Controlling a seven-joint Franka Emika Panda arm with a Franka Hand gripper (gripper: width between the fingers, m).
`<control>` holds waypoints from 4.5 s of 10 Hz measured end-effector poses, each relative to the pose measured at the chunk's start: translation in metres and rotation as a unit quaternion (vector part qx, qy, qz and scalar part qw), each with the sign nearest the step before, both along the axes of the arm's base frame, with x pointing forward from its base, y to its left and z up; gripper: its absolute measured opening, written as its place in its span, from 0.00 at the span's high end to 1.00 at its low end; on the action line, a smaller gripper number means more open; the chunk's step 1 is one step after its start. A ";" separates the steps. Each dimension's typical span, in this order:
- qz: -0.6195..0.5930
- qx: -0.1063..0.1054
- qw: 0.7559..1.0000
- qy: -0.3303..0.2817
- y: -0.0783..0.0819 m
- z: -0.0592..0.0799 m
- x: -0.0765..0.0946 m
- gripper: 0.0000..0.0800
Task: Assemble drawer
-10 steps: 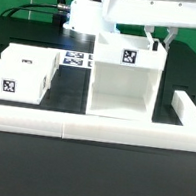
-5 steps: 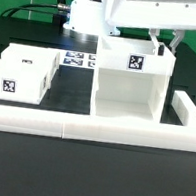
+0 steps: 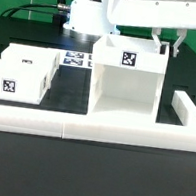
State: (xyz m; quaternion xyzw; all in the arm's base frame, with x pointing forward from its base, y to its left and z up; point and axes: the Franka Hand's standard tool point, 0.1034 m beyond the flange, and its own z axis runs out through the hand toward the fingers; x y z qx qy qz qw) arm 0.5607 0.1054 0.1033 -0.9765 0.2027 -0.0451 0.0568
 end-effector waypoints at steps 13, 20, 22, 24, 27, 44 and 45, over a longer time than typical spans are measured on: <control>-0.408 0.070 0.908 0.057 0.012 -0.001 0.014 0.95; -0.519 0.095 0.846 0.080 0.017 -0.001 0.013 0.95; -0.525 0.100 0.842 0.080 0.015 -0.003 0.029 0.95; -0.530 0.105 0.837 0.081 0.016 -0.003 0.052 0.95; -0.539 0.111 0.831 0.082 0.016 -0.002 0.083 0.95; -0.353 0.109 0.926 0.076 0.013 0.033 0.056 0.19; -0.353 0.109 0.926 0.076 0.013 0.032 0.056 0.19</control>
Offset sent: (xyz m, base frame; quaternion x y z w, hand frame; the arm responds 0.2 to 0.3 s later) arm 0.0055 -0.0105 -0.0092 -0.0244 -0.0076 0.2131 0.9767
